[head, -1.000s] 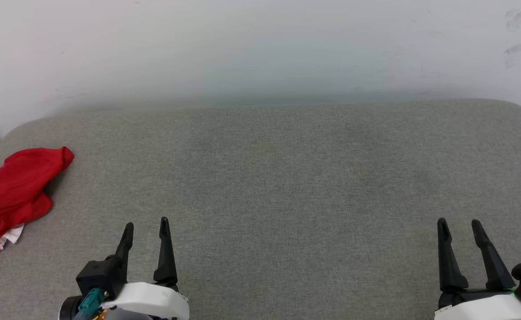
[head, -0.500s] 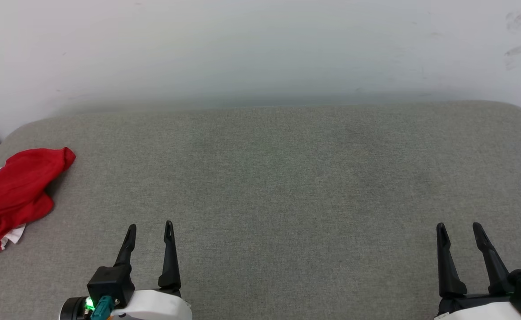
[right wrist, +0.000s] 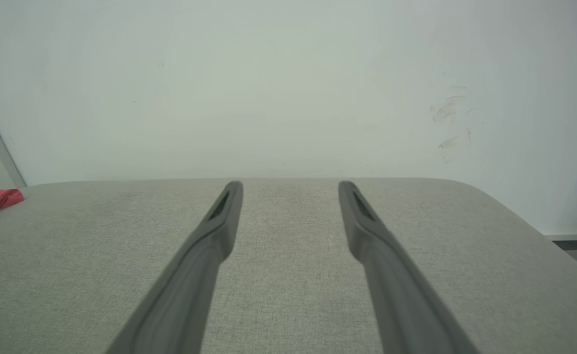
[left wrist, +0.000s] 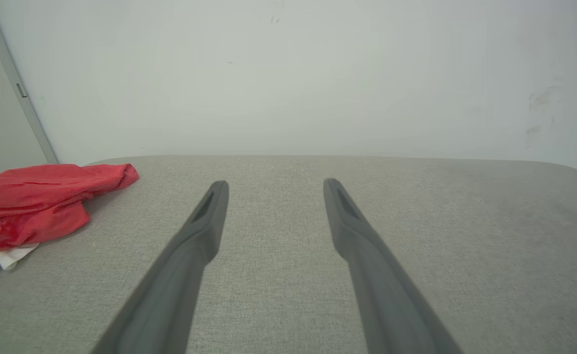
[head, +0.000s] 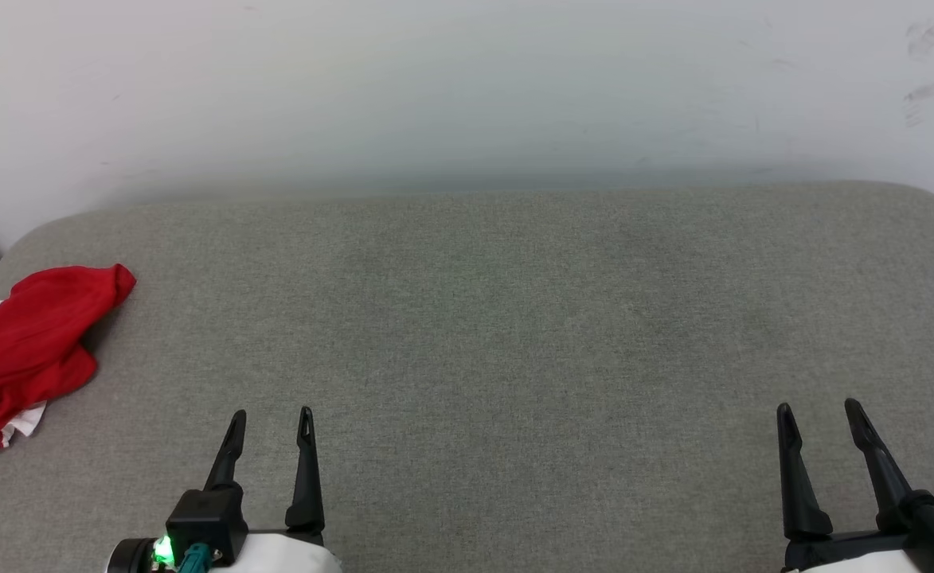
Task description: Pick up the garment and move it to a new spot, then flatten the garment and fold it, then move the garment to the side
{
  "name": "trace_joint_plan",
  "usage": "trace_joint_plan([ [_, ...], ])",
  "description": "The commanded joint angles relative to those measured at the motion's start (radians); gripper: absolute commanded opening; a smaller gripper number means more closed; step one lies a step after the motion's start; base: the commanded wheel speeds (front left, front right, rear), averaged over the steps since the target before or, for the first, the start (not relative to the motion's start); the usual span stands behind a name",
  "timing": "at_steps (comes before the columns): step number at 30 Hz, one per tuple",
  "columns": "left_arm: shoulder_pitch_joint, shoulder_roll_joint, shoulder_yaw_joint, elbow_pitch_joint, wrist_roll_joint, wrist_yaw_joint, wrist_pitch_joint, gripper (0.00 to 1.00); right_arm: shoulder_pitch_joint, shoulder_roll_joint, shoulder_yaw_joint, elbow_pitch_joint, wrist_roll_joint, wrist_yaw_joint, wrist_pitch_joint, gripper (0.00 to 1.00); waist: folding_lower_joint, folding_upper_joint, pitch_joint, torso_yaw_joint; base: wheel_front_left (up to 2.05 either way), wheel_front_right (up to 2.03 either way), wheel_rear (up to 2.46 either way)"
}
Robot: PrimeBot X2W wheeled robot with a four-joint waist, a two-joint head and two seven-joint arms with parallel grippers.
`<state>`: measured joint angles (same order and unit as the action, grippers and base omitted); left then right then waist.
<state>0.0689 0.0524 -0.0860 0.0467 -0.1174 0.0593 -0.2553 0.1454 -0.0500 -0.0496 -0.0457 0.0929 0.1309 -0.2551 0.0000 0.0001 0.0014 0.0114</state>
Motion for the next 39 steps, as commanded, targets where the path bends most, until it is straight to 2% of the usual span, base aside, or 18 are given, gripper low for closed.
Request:
trace_joint_plan([
  [1, 0.008, -0.002, 0.003, 0.002, 0.014, -0.004, -0.006, 1.0, 0.016, 0.0, 0.002, -0.007, -0.013, 0.0, -0.007, 1.0, 0.0, -0.0001, 0.0, 0.0, 0.0, 0.0, 0.0],
  [29, 0.004, -0.003, 0.008, 0.039, -0.037, 0.002, -0.01, 1.0, 0.023, 0.0, -0.003, 0.019, 0.035, 0.0, -0.01, 1.0, 0.0, -0.0001, 0.003, 0.006, 0.0, 0.0, 0.0],
  [36, -0.009, -0.003, 0.012, 0.041, -0.033, 0.011, -0.01, 1.0, 0.019, 0.0, -0.001, 0.012, 0.031, 0.0, -0.01, 1.0, 0.0, -0.0001, 0.007, 0.033, 0.0, 0.0, 0.0],
  [39, -0.008, -0.003, 0.015, 0.042, -0.026, 0.014, -0.01, 1.0, 0.024, 0.0, 0.006, 0.007, 0.021, 0.0, -0.01, 1.0, 0.0, -0.0001, 0.008, 0.07, 0.0, 0.0, 0.0],
])
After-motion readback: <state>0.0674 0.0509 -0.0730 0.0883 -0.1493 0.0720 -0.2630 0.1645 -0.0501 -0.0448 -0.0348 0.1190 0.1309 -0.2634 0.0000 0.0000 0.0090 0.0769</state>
